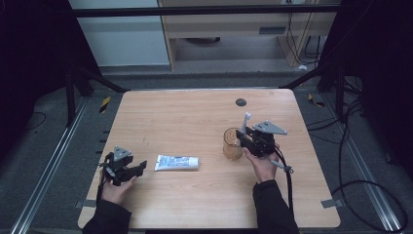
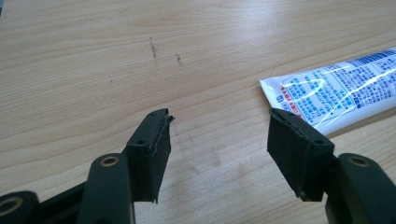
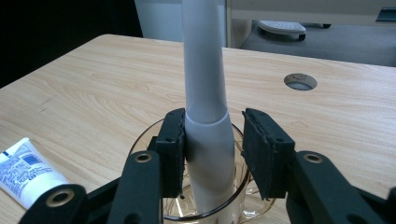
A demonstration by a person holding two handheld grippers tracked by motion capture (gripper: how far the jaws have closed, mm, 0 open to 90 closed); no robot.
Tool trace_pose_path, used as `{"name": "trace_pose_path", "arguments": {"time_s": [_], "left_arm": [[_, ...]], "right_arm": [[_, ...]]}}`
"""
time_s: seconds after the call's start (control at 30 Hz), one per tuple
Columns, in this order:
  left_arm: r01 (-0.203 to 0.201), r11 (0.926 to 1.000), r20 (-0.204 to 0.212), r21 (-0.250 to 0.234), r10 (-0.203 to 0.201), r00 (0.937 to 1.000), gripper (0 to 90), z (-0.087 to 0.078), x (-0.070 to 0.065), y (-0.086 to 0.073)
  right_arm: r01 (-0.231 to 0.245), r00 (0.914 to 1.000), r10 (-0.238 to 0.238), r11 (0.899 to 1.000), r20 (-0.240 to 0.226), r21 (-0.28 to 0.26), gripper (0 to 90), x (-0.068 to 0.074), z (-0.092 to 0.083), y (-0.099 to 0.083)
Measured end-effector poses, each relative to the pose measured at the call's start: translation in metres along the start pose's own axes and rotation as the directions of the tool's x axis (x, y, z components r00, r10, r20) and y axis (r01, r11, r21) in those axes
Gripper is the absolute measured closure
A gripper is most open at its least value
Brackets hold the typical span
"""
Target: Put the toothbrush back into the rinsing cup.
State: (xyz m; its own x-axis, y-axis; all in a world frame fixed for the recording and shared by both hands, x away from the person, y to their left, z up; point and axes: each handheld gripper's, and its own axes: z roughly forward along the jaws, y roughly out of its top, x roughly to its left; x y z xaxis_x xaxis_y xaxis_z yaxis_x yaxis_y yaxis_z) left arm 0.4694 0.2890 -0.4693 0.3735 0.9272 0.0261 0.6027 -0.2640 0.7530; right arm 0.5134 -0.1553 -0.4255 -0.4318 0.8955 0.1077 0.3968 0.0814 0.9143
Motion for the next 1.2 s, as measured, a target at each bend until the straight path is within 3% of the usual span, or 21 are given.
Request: {"name": "trace_pose_path", "arguments": {"time_s": [0.33, 0.6, 0.93, 1.2], "left_arm": [[0.002, 1.0, 0.004, -0.002, -0.002, 1.0, 38.7, 0.0, 0.0, 0.0], [0.01, 0.9999, 0.011, -0.003, -0.01, 0.9999, 38.6, 0.0, 0.0, 0.0], [0.007, 0.9999, 0.021, -0.014, -0.007, 0.9997, 38.7, -0.001, 0.0, 0.0], [-0.007, 0.9992, 0.062, -0.039, 0.01, 0.998, 39.0, -0.003, -0.004, 0.002]], "right_arm": [[0.015, 0.9999, -0.015, 1.0, 0.003, -0.014, 49.3, 0.002, -0.003, -0.001], [0.031, 0.9994, -0.031, 0.999, -0.013, -0.031, 36.2, 0.005, -0.012, -0.001], [0.05, 0.9986, -0.05, 0.999, -0.018, -0.004, 27.3, 0.0, -0.032, -0.001], [0.057, 0.9982, -0.057, 0.998, -0.021, 0.003, 25.3, -0.009, -0.054, -0.01]]}}
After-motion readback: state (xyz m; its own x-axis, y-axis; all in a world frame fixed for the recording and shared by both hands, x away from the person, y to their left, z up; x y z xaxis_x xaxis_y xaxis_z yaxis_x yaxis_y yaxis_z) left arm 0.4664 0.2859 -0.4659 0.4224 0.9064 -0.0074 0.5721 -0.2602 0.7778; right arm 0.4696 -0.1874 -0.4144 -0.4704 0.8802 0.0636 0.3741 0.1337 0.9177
